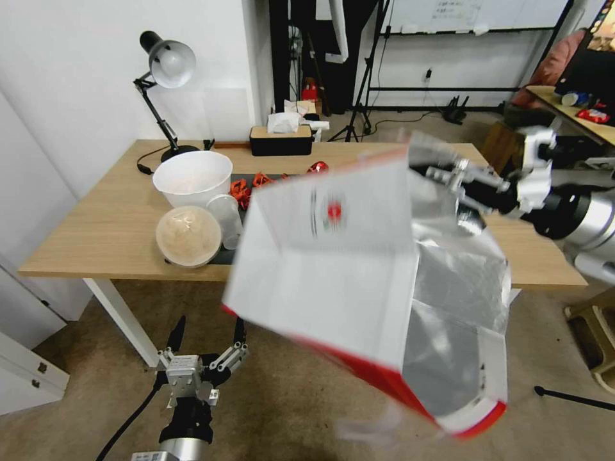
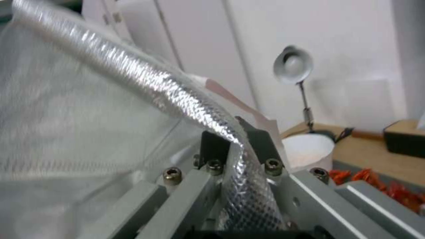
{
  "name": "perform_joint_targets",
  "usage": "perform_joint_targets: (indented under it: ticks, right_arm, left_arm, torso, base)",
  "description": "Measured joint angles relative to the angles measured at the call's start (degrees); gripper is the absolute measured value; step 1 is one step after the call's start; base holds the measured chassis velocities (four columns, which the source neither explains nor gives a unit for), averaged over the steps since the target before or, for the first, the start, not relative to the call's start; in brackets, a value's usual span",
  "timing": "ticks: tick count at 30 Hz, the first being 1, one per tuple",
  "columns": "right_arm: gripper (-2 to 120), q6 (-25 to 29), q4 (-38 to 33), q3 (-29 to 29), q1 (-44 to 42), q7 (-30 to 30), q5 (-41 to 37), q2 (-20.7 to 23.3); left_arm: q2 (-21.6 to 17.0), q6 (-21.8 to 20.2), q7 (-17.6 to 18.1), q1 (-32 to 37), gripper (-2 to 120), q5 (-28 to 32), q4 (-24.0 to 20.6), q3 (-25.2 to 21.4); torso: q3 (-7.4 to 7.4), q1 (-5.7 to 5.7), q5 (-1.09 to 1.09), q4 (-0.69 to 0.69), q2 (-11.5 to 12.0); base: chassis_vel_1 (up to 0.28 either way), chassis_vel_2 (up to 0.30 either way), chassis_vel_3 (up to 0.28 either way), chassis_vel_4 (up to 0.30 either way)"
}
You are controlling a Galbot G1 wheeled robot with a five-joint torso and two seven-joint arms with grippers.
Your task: Pick up the food delivery bag from the floor and place it on the table.
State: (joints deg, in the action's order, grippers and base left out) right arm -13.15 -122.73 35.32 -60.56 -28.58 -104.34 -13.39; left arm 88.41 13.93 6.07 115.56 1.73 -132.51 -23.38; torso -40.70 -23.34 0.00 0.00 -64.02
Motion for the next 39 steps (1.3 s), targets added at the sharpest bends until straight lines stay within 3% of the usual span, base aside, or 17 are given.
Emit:
perform_joint_targets:
  ticks: [4,7,9,12,13,16,17,19,21,23,39]
  right_arm:
    - [0,0.92,-0.71,-0.69,2.08,5.03,-2.39,-0.42]
    - [0,2.94,-1.86,-1.43,4.82,15.76,-5.69,-1.26]
    - [0,3.13,-2.02,-1.51,5.16,17.62,-6.13,-1.4]
    - [0,4.72,-2.66,-2.22,7.61,28.94,-8.4,-2.49]
    - [0,4.72,-2.66,-2.22,7.61,28.94,-8.4,-2.49]
    - [0,6.47,-2.71,-2.99,10.85,39.63,-11.25,-3.73]
    - [0,6.47,-2.71,-2.99,10.85,39.63,-11.25,-3.73]
    - [0,7.54,-1.75,-3.23,12.88,45.62,-12.71,-4.63]
    - [0,7.66,-1.62,-3.24,13.06,46.22,-12.82,-4.74]
    - [0,8.78,-0.17,-3.47,14.49,51.98,-13.24,-5.89]
    - [0,11.01,5.88,-5.28,18.84,72.52,-12.56,-12.7]
  left_arm:
    - [-0.09,0.05,0.09,-0.09,100,0.0,0.17,0.01]
    - [-0.33,0.32,0.28,-0.36,100,0.0,0.57,0.01]
    - [-0.35,0.33,0.29,-0.4,100,0.01,0.61,0.01]
    - [-0.46,0.36,0.34,-0.72,100,0.01,0.91,0.1]
    - [-0.46,0.36,0.34,-0.72,100,0.01,0.91,0.1]
    - [-0.68,0.37,0.31,-0.63,100,-0.05,1.15,0.12]
    - [-0.68,0.37,0.31,-0.63,100,-0.05,1.15,0.12]
    - [-0.78,0.46,0.3,-0.59,100,-0.15,1.4,0.11]
    - [-0.78,0.47,0.3,-0.59,100,-0.19,1.45,0.11]
    - [-0.77,0.55,0.3,-0.67,100,-0.4,1.71,0.16]
    - [-0.56,1.34,0.42,-0.55,100,-2.04,2.65,0.45]
  torso:
    - [0.01,0.0,0.0,-0.01,0.0]
    - [0.01,0.0,0.0,-0.01,0.01]
    - [0.01,0.01,0.0,-0.01,0.01]
    - [0.01,0.01,0.0,-0.01,0.01]
    - [0.01,0.01,0.0,-0.01,0.01]
    - [0.01,0.01,0.01,0.0,0.02]
    - [0.01,0.01,0.01,0.0,0.02]
    - [0.02,0.01,0.01,-0.01,0.02]
    - [0.02,0.01,0.01,0.0,0.02]
    - [0.02,0.01,0.02,0.0,0.02]
    - [0.02,0.01,0.01,0.0,0.03]
  base:
    - [0.0,0.0,0.0,0.0]
    - [0.0,0.0,0.0,0.0]
    - [0.0,0.0,0.0,0.0]
    - [0.0,0.0,0.0,0.0]
    - [0.0,0.0,0.0,0.0]
    - [0.0,0.0,0.0,0.0]
    - [0.0,0.0,0.0,0.0]
    - [0.0,0.0,0.0,0.0]
    - [0.0,0.0,0.0,0.0]
    - [0.0,0.0,0.0,0.0]
    - [0.0,0.0,0.0,0.0]
